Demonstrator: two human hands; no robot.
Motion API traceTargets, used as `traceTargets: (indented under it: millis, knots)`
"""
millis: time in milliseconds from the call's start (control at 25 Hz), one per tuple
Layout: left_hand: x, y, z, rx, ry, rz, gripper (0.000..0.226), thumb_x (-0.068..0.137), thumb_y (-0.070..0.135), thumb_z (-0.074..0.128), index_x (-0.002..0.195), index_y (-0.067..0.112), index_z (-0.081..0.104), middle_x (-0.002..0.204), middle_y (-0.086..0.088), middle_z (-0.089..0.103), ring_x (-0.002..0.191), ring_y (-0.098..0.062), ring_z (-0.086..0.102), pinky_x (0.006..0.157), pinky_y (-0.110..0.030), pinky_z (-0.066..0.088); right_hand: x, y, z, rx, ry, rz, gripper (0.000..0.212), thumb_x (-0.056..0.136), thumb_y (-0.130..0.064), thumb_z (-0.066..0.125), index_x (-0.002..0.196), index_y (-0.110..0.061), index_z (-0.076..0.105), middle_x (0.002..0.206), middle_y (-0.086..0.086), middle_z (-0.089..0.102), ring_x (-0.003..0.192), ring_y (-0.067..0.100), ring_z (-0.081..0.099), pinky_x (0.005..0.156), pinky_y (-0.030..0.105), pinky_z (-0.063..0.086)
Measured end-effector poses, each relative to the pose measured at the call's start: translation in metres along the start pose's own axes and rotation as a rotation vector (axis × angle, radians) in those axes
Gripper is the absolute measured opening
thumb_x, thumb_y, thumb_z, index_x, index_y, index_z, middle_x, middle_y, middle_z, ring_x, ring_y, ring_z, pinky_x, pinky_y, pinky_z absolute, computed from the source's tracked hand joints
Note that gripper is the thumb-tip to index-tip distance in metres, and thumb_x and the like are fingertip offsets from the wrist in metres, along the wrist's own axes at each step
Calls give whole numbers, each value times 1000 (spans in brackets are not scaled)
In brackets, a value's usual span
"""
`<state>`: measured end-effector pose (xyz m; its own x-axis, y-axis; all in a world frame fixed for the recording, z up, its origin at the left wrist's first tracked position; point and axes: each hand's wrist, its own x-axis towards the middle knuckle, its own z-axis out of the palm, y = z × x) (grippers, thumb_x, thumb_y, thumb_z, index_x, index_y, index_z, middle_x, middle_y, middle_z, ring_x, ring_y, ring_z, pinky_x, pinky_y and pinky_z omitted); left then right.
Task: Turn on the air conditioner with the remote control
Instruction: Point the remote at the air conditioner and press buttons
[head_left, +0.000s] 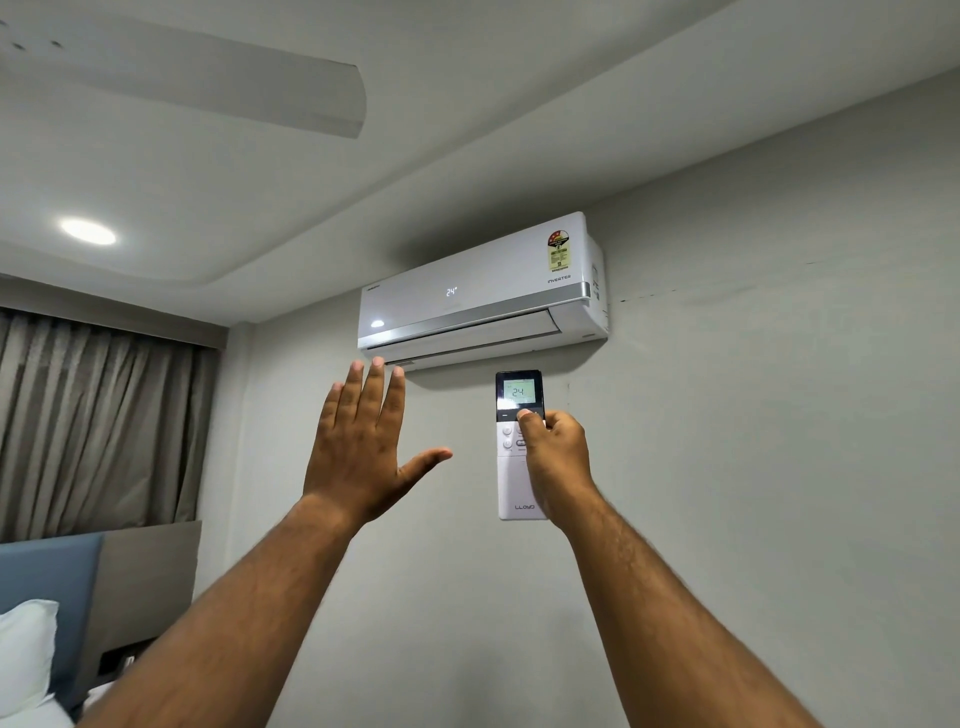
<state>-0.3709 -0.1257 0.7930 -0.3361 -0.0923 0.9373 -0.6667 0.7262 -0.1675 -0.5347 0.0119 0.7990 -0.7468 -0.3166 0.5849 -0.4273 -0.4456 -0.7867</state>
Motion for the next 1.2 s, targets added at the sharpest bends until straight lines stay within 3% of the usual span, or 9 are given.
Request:
traceTargets:
  millis: [400, 960, 1040, 1200]
  knots:
    - [-3, 0, 2, -7, 14, -10, 105, 77, 86, 8, 150, 12, -6, 163, -14, 2, 150, -31, -3, 121, -46, 0, 0, -2, -4, -14, 7, 5, 24, 94, -30, 56, 100, -7, 60, 81, 7, 68, 59, 20, 61, 55, 26, 46]
    - [-6, -1, -2, 39, 27, -24, 107, 78, 86, 9, 152, 10, -1, 163, -16, 6, 150, -34, -1, 122, -48, 5, -6, -9, 2, 4, -47, 19, 27, 97, -35, 52, 105, -10, 57, 85, 7, 68, 62, 19, 61, 57, 26, 47]
    - [-6, -1, -3, 41, 27, -29, 107, 78, 86, 10, 152, 10, 0, 163, -17, 6, 150, -34, 0, 122, -49, 5, -8, -10, 3, 9, -76, 31, 27, 98, -37, 51, 106, -12, 56, 91, 10, 69, 67, 23, 64, 60, 30, 52]
    - [-8, -2, -3, 41, 27, -34, 107, 78, 86, 11, 152, 9, 2, 162, -17, 8, 150, -34, 1, 122, -49, 6, -10, -7, 6, 15, -128, 60, 29, 99, -39, 49, 111, -13, 53, 106, 19, 71, 95, 43, 71, 84, 53, 58]
